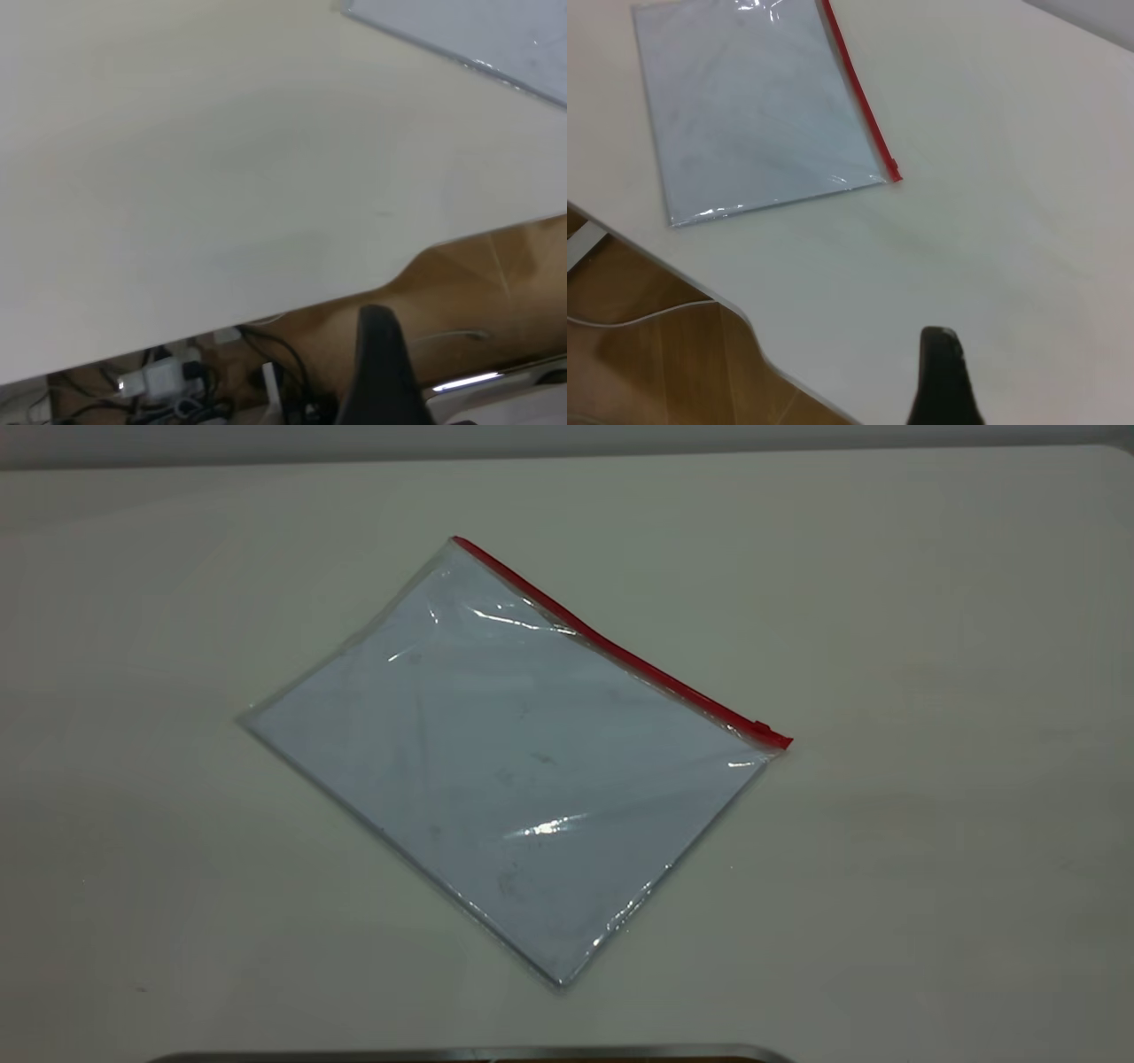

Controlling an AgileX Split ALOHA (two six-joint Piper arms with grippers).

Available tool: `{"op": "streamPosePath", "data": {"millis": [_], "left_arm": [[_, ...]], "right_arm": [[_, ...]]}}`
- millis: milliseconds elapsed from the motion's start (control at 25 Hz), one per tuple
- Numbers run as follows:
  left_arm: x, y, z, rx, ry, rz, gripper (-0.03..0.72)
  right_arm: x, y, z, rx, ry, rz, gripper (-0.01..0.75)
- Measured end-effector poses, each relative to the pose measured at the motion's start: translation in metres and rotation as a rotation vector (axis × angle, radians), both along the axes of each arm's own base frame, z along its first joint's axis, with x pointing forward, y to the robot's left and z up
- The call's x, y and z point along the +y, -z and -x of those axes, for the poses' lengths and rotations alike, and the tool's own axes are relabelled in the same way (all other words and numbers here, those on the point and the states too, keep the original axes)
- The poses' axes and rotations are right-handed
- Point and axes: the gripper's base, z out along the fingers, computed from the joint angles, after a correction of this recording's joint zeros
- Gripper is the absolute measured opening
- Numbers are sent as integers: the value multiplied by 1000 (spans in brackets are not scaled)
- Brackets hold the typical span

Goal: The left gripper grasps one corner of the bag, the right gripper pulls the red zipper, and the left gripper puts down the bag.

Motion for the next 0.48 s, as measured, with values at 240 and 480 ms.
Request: {"op": "streamPosePath", "data": {"millis": [240,480], "left_arm": [[-2,16,8,-2,9,25,590],[-2,18,8,-4,-26,53,590]], "right_arm": [[0,0,0,-4,1,-2,564],[0,0,0,-6,1,-2,564]]}}
